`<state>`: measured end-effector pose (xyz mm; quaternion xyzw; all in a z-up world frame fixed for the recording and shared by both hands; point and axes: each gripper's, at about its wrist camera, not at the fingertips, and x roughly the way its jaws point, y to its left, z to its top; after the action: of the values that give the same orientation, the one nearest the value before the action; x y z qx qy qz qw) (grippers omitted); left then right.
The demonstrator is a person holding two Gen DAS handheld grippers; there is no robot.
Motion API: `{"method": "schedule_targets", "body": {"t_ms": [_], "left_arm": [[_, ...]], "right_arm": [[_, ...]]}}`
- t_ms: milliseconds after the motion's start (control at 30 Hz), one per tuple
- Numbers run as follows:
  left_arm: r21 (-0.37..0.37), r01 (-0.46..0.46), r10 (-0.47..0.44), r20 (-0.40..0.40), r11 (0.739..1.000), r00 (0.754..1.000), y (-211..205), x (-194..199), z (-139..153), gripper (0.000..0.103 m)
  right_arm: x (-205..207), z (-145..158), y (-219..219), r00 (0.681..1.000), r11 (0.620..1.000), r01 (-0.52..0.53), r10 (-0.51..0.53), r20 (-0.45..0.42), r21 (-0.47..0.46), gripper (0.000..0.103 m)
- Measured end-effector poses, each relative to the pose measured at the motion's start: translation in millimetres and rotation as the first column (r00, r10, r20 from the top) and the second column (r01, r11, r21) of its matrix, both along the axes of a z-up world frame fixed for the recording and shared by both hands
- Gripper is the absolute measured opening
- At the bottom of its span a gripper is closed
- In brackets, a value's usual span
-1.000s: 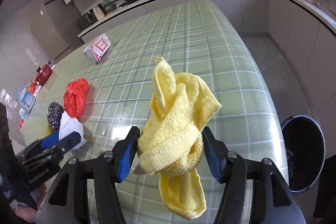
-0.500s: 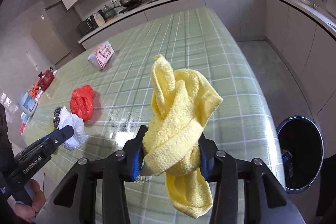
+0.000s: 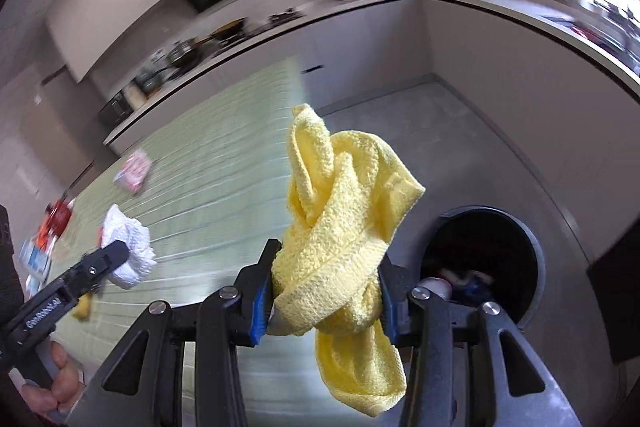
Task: Collect trash
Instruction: 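Carry the yellow cloth and white tissue to the bucket and release both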
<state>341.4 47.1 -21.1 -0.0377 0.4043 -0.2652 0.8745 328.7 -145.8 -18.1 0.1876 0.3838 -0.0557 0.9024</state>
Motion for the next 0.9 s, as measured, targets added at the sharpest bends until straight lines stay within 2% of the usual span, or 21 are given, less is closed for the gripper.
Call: {"method": "schedule_targets", "body": {"t_ms": [200,367,567,700,733,767,800,833,900], "left_arm": [[-0.016,0.071,-0.072,-0.048,0.997,0.996,-97.4,-1.9,-9.4,0.016],[0.003,0.093,-0.092,-0.098,0.996,0.991,-163.8,-1.5,-32.6,0.016],[0.059,0.051,-0.038,-0.197,0.997,0.98,-205.8,2.1,-92.8,0.016],[0.079,0.001,0.021,-0.287,0.997,0.958,-214.0,7.8,-136.3,0.019],[0.097,-0.019,0.048,-0.306,0.995,0.951,-214.4,9.2,-146.8,0.024],[0.107,-0.027,0.06,-0.32,0.994,0.945,-216.0,11.6,-151.0,0.033],[0.122,-0.037,0.077,-0.344,0.992,0.936,-216.2,14.2,-158.1,0.038],[0.131,-0.045,0.09,-0.359,0.99,0.929,-216.8,15.8,-161.7,0.048],[0.136,-0.054,0.1,-0.358,0.989,0.928,-218.6,17.1,-159.8,0.051]], "right_arm": [[-28.3,-20.9,-96.7,0.997,0.998,0.067,-0.066,-0.05,0.012,0.046],[-27.9,-47.0,-154.2,0.993,0.997,0.062,-0.058,-0.105,0.035,0.046],[-0.9,-92.1,-194.1,0.987,0.997,-0.003,0.015,-0.163,0.072,0.046],[22.1,-119.3,-200.3,0.977,0.993,-0.078,0.093,-0.19,0.087,0.05],[28.1,-126.7,-201.7,0.975,0.992,-0.093,0.109,-0.195,0.09,0.053],[32.0,-132.4,-202.7,0.972,0.991,-0.102,0.118,-0.202,0.09,0.061],[37.6,-139.3,-206.0,0.968,0.991,-0.103,0.118,-0.22,0.08,0.065],[41.1,-142.1,-208.3,0.967,0.992,-0.104,0.119,-0.224,0.078,0.065],[47.5,-145.4,-214.9,0.966,0.99,-0.105,0.124,-0.225,0.096,0.065]]}}
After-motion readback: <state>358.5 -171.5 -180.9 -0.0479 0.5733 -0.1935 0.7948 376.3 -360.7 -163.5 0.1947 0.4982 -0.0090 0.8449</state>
